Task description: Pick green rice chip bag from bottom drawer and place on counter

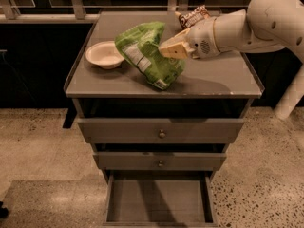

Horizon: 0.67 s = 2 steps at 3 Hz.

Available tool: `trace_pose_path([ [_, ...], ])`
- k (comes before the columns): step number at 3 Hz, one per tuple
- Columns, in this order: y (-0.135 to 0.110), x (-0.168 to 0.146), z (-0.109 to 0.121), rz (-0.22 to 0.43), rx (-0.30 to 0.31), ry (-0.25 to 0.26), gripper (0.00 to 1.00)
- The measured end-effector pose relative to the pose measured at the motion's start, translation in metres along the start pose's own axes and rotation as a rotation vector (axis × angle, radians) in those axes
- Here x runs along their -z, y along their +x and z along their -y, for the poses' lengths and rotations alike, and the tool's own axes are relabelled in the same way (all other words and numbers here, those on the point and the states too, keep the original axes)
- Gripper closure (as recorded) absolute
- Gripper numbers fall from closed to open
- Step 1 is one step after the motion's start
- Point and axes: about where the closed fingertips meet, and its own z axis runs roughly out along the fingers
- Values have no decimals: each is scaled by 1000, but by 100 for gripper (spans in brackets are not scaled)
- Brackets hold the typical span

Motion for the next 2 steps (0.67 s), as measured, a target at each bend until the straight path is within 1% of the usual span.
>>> trace_pose_path([
  [1, 0, 0, 0, 0, 0, 0, 11],
  [2, 0, 0, 0, 0, 0, 0, 0],
])
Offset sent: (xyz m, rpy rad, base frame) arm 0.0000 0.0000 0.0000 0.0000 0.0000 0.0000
